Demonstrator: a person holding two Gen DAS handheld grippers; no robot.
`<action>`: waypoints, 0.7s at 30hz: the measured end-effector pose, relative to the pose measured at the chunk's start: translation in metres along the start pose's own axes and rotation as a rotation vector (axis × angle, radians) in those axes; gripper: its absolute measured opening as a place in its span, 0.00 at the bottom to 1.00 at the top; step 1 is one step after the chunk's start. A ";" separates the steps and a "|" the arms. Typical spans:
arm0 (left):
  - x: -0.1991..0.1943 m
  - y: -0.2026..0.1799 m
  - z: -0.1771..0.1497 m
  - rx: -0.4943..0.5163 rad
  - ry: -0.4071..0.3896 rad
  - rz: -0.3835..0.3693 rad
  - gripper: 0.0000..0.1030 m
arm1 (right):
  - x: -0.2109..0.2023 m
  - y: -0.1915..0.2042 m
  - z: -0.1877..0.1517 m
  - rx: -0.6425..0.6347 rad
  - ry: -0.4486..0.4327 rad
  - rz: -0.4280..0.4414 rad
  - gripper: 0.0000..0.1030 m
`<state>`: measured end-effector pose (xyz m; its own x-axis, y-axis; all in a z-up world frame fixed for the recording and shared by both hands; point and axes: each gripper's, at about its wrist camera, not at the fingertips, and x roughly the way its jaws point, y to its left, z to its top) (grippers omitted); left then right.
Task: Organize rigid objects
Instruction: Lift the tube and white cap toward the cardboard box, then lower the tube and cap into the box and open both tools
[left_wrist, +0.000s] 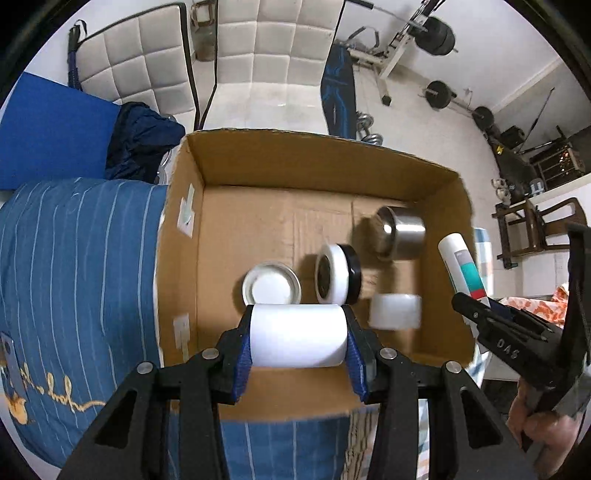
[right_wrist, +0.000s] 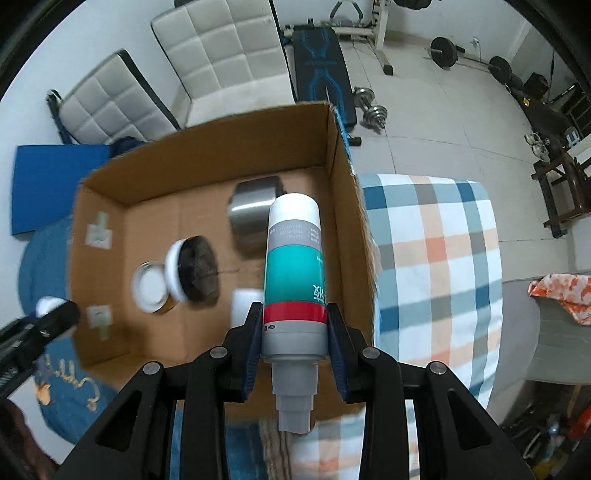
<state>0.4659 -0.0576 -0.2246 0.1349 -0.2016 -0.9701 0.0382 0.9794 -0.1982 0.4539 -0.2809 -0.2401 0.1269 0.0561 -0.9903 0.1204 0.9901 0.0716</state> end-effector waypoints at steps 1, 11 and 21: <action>0.005 -0.001 0.004 0.004 0.010 0.006 0.39 | 0.010 0.002 0.006 -0.005 0.011 -0.022 0.34; 0.067 0.016 0.040 -0.003 0.148 0.043 0.39 | 0.062 0.001 0.025 -0.029 0.047 -0.129 0.36; 0.107 0.027 0.058 -0.040 0.239 0.036 0.39 | 0.058 0.005 0.026 -0.037 0.070 -0.108 0.61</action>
<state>0.5391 -0.0529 -0.3256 -0.1033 -0.1626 -0.9813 -0.0026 0.9866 -0.1632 0.4877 -0.2759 -0.2937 0.0465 -0.0434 -0.9980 0.0934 0.9949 -0.0389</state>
